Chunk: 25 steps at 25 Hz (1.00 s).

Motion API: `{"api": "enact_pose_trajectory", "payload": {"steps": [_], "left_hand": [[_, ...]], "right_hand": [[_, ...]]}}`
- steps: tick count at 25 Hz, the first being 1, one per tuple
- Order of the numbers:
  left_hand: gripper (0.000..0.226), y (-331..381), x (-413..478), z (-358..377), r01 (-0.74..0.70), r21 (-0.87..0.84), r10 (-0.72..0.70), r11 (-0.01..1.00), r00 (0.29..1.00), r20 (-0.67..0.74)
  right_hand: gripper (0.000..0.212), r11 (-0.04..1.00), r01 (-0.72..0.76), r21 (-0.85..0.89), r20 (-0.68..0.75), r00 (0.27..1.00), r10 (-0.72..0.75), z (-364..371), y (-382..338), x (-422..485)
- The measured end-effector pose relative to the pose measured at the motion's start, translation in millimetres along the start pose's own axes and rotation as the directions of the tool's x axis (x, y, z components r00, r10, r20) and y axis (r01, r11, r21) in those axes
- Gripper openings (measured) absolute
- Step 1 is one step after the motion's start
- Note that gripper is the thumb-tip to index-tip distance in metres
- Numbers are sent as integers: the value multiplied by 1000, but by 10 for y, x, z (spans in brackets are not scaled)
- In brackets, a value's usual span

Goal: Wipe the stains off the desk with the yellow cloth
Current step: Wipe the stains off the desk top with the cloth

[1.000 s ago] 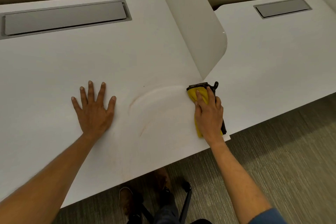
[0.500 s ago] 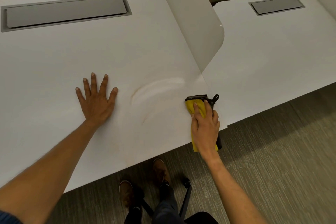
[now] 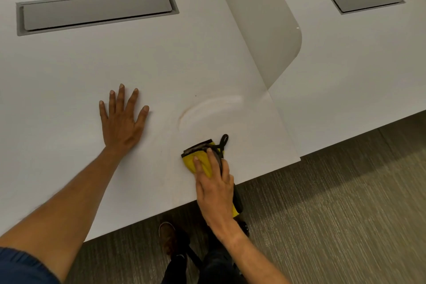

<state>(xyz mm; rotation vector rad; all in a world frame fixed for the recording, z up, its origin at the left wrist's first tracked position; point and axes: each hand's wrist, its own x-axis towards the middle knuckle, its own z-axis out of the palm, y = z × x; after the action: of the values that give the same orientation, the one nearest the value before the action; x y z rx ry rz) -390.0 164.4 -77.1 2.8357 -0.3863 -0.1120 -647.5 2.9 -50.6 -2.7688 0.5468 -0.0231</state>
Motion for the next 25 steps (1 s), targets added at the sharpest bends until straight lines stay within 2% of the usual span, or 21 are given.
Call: {"api": "enact_pose_trajectory", "payload": {"steps": [4,12,25], "left_hand": [[64,-8,1,2,-8,-23,7,1000,999,-48],[61,-33,4,17,7,-100,-17,995,994,-108],[59,-38,2,21,23,-120,-39,992,991,-127]], "right_hand": [[63,993,101,-57,54,994,-97,60,-254,102],[66,974,221,-59,58,974,-218,184,-431,443],[54,950,303,-73,53,952,-300,175,-530,1090]]}}
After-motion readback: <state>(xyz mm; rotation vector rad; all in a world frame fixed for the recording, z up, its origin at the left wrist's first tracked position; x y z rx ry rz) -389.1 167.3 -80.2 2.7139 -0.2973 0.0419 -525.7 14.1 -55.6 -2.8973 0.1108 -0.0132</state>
